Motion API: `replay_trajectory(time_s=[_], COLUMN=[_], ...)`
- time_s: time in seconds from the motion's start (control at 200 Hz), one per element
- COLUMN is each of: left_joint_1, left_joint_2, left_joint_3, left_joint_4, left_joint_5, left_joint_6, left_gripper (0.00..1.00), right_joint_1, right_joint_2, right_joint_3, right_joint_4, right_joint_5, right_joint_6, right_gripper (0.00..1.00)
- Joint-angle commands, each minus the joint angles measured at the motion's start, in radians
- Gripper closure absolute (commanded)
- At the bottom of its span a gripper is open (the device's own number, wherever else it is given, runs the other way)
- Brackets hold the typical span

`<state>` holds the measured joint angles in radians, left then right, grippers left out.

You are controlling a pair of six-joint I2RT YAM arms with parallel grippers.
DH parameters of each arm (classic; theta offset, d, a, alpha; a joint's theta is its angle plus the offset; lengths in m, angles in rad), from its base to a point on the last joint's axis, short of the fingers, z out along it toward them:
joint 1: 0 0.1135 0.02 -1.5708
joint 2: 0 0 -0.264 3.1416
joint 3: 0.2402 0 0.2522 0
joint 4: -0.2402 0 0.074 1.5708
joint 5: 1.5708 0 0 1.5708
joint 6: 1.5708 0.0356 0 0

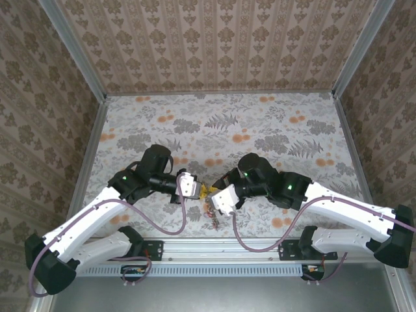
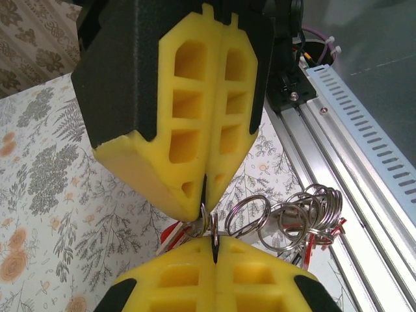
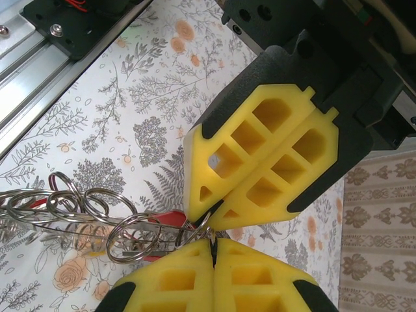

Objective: Put the keys on the keyring

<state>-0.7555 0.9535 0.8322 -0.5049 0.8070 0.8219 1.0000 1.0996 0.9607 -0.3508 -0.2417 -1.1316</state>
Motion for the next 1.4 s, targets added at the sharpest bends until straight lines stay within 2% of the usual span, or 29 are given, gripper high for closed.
replay_trajectory(time_s=[0.0,0.44,0.985,1.22,1.395], left_joint_1=[-0.014,-0.014,-0.012,-0.014,-0.015], left_joint_2=[-0.005,-0.009,-0.042,-0.034,-0.045], left_joint_3=[0.041,0.04,0.007,0.014,0.012], left_joint_4=[0.072,0.089,0.147,0.14,0.122], left_joint_5=[0.038,0.017,-0.059,-0.019,0.003], left_joint_6=[-0.015,-0.033,-0.046,-0.035,-0.014], left_gripper=[1.0,1.0,1.0,1.0,1.0], right_joint_1=[0.017,0.023,0.031,0.026,-0.025], right_joint_2=[0.011,-0.007,-0.077,-0.083,-0.107], right_joint_3=[0.031,0.021,-0.048,-0.054,-0.068], right_joint_4=[-0.028,-0.04,-0.038,0.099,0.13], right_joint_5=[-0.01,-0.016,-0.002,0.02,-0.026], right_joint_6=[-0.026,-0.026,-0.005,0.097,0.159], right_gripper=[1.0,1.0,1.0,1.0,1.0])
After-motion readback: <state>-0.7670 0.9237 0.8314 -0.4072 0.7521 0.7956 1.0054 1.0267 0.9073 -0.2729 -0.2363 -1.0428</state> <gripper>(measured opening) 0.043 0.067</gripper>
